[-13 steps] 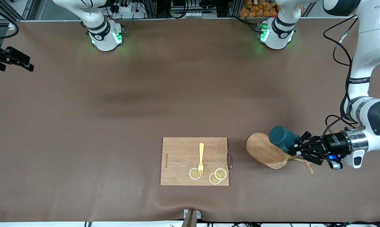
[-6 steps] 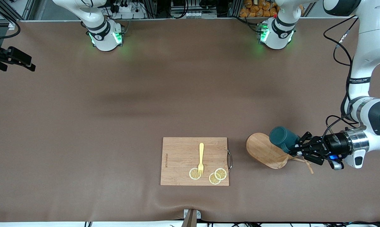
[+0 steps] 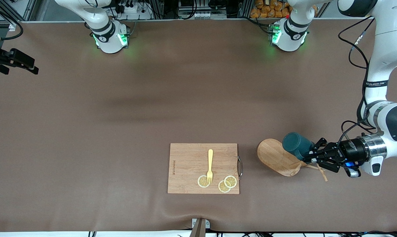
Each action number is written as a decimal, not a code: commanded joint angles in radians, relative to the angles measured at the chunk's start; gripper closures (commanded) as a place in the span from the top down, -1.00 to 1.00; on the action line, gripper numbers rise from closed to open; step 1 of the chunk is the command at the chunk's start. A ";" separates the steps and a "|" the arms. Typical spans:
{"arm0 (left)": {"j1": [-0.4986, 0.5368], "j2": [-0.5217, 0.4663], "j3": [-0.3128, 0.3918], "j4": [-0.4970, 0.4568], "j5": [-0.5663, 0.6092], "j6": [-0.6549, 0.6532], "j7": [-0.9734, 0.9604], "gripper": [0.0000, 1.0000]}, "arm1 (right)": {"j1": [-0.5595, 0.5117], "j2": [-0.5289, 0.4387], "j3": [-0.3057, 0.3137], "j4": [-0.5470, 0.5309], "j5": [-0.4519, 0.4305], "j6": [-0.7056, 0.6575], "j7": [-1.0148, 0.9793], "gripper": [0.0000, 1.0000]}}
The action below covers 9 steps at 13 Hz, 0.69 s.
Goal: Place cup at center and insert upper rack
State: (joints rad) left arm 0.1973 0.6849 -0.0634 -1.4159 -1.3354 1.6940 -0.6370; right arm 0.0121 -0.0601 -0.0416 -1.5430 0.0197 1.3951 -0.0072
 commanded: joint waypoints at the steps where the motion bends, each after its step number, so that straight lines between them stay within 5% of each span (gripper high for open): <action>1: 0.008 0.015 -0.004 0.021 0.021 -0.019 0.031 -1.00 | 0.011 -0.023 -0.004 -0.019 0.011 -0.002 0.021 1.00; 9: 0.008 0.021 -0.001 0.041 0.022 -0.019 0.030 -1.00 | 0.011 -0.023 -0.004 -0.019 0.011 -0.002 0.021 1.00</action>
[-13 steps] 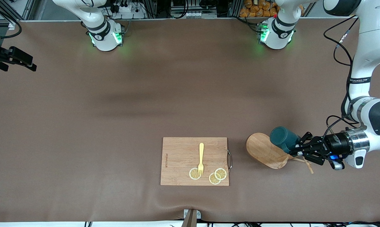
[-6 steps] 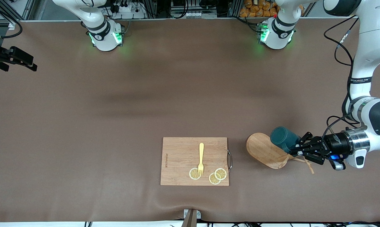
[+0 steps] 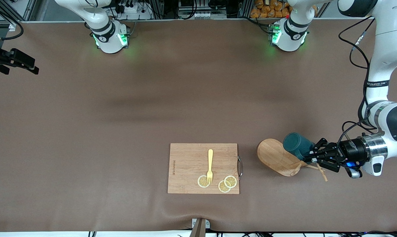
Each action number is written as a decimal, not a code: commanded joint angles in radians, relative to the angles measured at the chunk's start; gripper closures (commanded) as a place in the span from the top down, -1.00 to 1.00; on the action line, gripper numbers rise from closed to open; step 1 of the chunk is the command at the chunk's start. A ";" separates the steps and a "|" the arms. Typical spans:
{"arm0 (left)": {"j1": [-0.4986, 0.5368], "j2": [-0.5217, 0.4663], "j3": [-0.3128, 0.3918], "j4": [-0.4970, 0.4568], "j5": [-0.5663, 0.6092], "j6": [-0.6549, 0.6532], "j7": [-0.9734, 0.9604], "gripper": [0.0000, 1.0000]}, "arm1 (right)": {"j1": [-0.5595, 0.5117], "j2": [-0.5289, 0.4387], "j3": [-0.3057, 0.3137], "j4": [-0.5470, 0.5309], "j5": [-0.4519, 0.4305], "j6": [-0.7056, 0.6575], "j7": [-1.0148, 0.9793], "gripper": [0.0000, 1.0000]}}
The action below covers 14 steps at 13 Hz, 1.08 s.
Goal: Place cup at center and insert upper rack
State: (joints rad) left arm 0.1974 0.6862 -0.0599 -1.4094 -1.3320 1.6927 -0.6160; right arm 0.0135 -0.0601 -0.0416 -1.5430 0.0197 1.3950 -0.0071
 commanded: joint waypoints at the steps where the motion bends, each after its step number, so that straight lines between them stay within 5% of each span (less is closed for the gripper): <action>1: 0.008 0.019 -0.005 0.035 0.019 -0.018 0.010 -1.00 | 0.009 -0.023 -0.004 -0.019 0.011 -0.002 0.021 1.00; 11: 0.014 0.042 -0.005 0.046 0.016 -0.014 0.044 -1.00 | 0.009 -0.024 -0.004 -0.017 0.011 -0.002 0.019 1.00; 14: 0.013 0.049 -0.006 0.049 0.014 -0.011 0.047 -0.61 | 0.009 -0.024 -0.004 -0.017 0.011 -0.002 0.019 1.00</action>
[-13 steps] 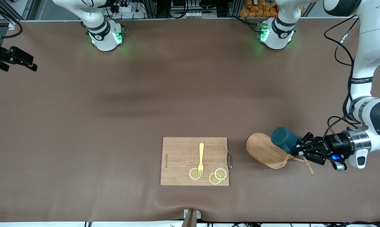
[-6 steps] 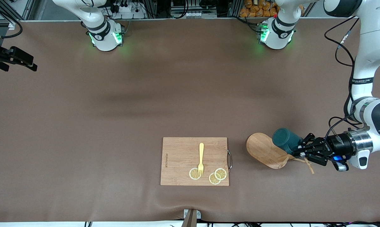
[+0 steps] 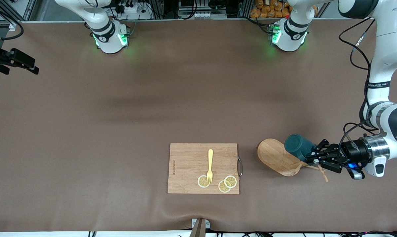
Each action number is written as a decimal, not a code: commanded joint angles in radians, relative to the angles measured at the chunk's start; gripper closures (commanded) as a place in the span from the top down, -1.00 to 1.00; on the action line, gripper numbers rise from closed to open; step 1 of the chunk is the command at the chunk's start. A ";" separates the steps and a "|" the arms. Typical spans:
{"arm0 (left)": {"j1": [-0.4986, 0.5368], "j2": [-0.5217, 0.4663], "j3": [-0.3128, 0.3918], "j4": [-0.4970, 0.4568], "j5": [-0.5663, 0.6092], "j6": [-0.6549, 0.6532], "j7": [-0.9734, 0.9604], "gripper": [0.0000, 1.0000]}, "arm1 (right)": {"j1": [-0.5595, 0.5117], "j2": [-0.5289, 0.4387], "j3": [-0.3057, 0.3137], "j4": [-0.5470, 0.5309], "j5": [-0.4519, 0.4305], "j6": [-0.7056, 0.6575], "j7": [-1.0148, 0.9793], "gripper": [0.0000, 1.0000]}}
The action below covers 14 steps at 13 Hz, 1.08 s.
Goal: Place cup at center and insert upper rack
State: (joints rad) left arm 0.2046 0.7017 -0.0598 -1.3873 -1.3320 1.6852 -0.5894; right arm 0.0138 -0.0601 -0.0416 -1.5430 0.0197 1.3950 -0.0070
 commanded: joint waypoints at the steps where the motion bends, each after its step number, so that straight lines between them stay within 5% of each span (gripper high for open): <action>1: 0.006 0.033 -0.006 0.027 0.011 -0.001 0.019 -0.52 | 0.009 -0.024 -0.004 -0.017 0.011 -0.002 0.019 1.00; 14: 0.004 0.010 -0.017 0.036 0.007 -0.007 -0.039 -0.03 | 0.009 -0.024 -0.004 -0.017 0.011 -0.001 0.019 1.00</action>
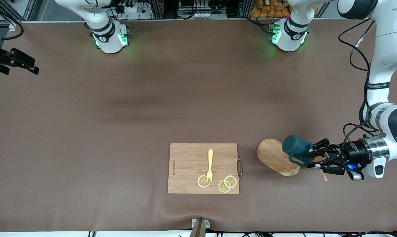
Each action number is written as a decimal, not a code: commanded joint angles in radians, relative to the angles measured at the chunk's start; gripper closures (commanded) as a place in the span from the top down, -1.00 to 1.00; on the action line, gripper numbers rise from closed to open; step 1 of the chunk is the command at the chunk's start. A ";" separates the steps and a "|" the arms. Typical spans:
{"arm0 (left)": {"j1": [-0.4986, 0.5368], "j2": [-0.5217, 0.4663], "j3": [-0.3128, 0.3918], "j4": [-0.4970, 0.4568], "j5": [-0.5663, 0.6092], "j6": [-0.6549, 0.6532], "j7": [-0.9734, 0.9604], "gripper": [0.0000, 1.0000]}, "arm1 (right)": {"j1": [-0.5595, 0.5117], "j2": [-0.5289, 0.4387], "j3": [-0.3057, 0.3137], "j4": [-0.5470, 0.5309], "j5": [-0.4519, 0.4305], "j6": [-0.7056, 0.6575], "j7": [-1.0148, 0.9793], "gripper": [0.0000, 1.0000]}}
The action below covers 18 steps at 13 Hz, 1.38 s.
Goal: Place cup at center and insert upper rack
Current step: 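Open the left gripper and release the mug on the peg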
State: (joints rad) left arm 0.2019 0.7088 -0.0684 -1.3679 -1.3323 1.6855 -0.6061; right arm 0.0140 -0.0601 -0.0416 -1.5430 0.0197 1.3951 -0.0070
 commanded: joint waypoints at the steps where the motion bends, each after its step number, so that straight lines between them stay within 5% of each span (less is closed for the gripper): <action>1: 0.007 -0.003 -0.008 0.013 0.007 -0.009 -0.026 0.23 | 0.009 -0.024 -0.004 -0.017 0.011 -0.001 0.019 1.00; 2: 0.004 -0.009 -0.008 0.012 0.010 -0.009 -0.029 0.87 | 0.009 -0.024 -0.004 -0.017 0.011 -0.001 0.019 1.00; 3: 0.002 -0.011 -0.008 0.012 0.012 -0.009 -0.038 1.00 | 0.009 -0.024 -0.004 -0.017 0.011 -0.001 0.019 1.00; 18: 0.004 -0.206 -0.010 0.003 0.091 -0.063 -0.264 1.00 | 0.011 -0.023 -0.004 -0.017 0.009 0.005 0.022 1.00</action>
State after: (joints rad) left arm 0.2008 0.5622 -0.0781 -1.3473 -1.2735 1.6346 -0.8287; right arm 0.0150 -0.0601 -0.0416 -1.5430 0.0197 1.3970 -0.0066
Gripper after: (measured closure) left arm 0.000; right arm 0.000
